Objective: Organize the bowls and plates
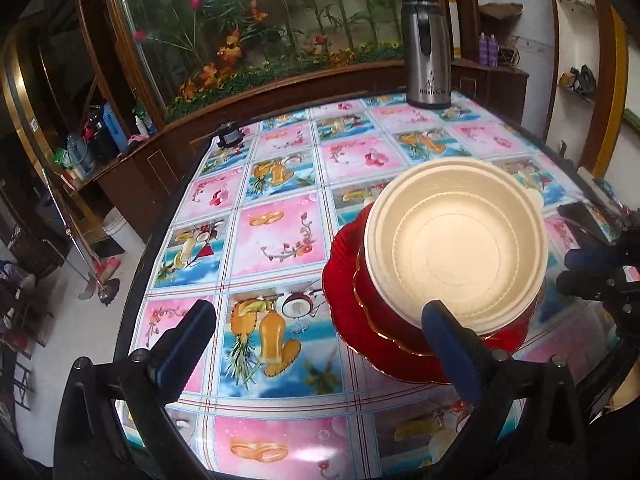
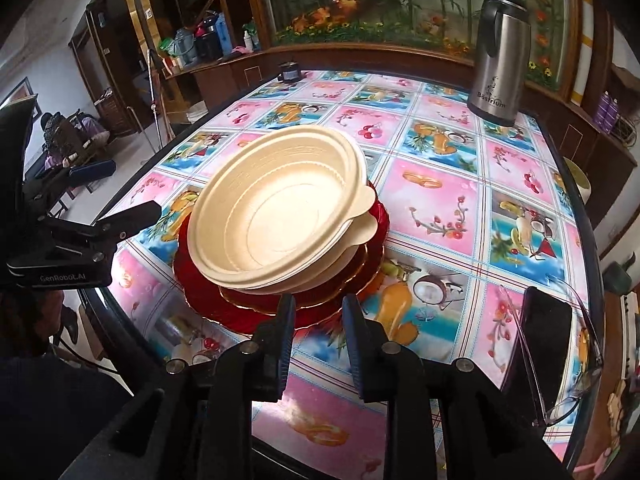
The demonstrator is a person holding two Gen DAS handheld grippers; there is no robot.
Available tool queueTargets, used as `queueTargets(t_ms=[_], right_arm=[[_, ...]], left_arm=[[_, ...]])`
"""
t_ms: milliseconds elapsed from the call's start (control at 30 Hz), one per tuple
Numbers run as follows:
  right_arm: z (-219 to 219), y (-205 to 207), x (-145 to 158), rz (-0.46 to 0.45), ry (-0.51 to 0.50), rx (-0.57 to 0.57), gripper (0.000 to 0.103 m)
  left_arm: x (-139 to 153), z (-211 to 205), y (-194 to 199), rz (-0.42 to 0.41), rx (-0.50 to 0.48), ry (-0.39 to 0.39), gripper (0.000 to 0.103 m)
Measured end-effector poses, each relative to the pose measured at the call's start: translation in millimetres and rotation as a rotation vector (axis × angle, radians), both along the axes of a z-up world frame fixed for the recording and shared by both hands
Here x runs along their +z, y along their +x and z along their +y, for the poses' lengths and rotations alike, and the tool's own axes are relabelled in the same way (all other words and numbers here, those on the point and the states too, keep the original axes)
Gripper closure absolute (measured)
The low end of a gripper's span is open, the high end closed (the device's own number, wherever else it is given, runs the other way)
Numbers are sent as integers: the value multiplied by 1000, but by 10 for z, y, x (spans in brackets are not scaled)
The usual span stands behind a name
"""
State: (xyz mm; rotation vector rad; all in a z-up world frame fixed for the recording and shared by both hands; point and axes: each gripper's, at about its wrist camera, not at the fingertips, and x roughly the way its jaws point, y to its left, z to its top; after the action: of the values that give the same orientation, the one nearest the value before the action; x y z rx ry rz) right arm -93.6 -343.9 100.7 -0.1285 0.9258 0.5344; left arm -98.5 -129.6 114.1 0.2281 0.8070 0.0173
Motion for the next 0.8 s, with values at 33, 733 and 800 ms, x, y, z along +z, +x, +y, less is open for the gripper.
queueTargets(t_ms=[33, 733, 800], right_arm=[[2, -4, -3, 1, -1, 0, 77], [25, 17, -18, 8, -18, -1, 77], [27, 16, -19, 9, -19, -1, 77]], left_arm=[[-9, 4, 6, 13, 0, -6, 0], [-70, -16, 73, 72, 74, 89, 0], [-78, -22, 81, 72, 79, 94, 0]])
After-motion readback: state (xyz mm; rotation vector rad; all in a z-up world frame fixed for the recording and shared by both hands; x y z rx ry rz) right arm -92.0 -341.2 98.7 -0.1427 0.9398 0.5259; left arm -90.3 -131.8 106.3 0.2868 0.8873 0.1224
